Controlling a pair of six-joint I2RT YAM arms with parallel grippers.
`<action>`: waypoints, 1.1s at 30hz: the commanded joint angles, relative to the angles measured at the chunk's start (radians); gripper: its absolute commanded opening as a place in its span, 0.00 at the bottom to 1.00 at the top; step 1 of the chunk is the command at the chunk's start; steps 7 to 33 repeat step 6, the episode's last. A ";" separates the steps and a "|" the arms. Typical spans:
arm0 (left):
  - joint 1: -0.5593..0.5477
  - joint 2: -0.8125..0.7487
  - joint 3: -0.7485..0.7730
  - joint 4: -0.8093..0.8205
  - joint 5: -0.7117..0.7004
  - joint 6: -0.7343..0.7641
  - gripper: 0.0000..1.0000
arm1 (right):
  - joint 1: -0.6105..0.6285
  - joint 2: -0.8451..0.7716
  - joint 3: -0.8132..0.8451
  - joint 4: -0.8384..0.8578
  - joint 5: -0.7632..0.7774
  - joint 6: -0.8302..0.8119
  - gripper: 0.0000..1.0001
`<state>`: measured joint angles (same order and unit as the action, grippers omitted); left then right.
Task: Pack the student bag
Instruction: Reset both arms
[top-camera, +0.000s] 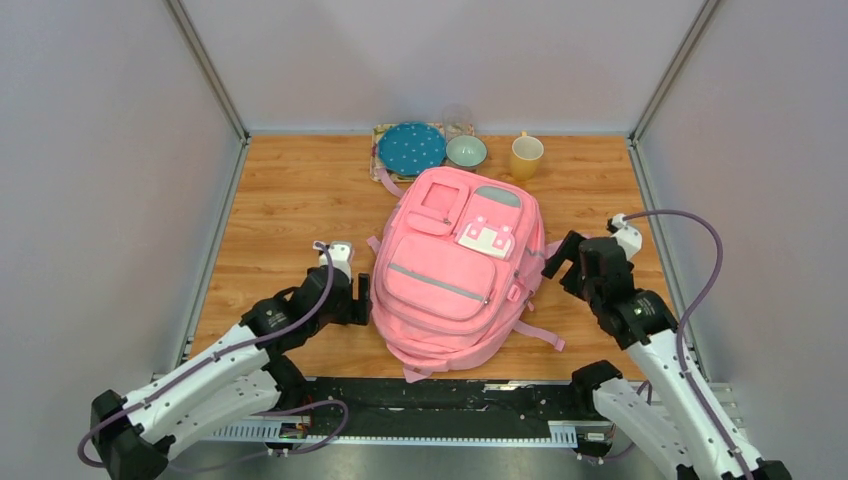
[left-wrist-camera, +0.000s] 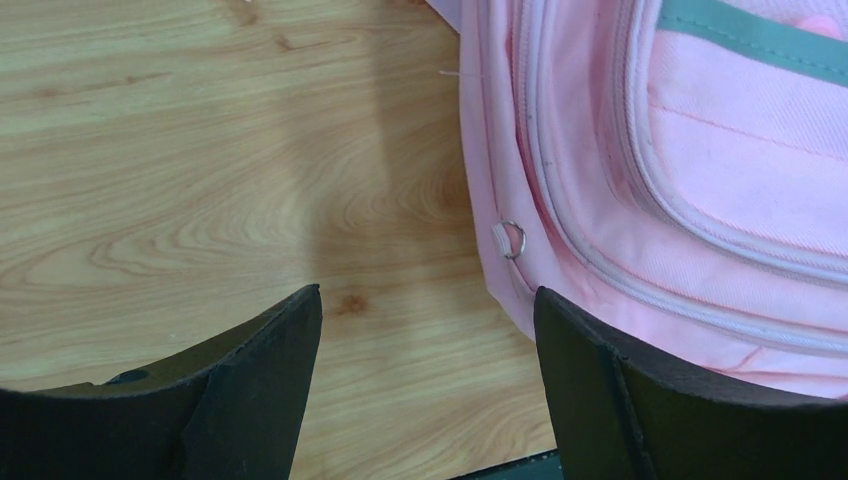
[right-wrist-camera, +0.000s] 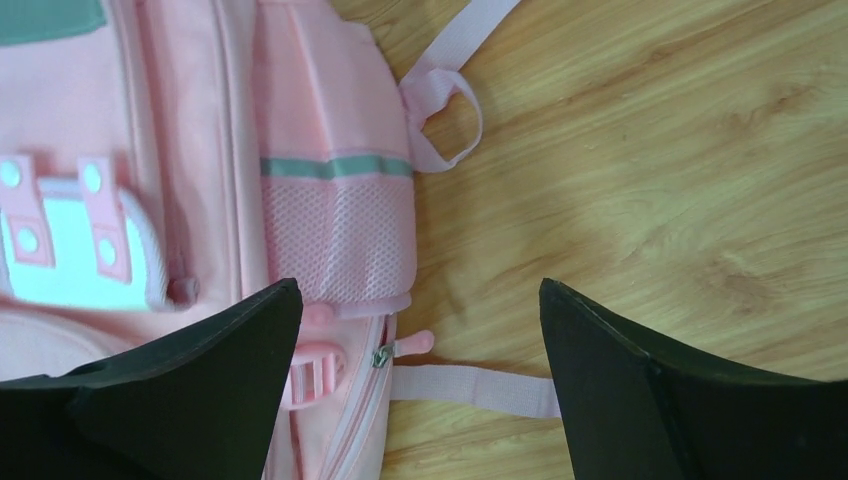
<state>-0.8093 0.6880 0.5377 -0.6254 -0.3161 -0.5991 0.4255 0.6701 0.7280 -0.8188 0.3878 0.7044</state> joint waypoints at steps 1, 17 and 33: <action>0.063 0.115 0.125 -0.016 -0.021 0.111 0.85 | -0.154 0.092 0.089 0.039 -0.171 -0.088 0.92; 0.364 0.160 0.119 0.048 0.190 0.171 0.85 | -0.226 0.131 0.083 0.081 -0.256 -0.146 0.93; 0.364 0.160 0.119 0.048 0.190 0.171 0.85 | -0.226 0.131 0.083 0.081 -0.256 -0.146 0.93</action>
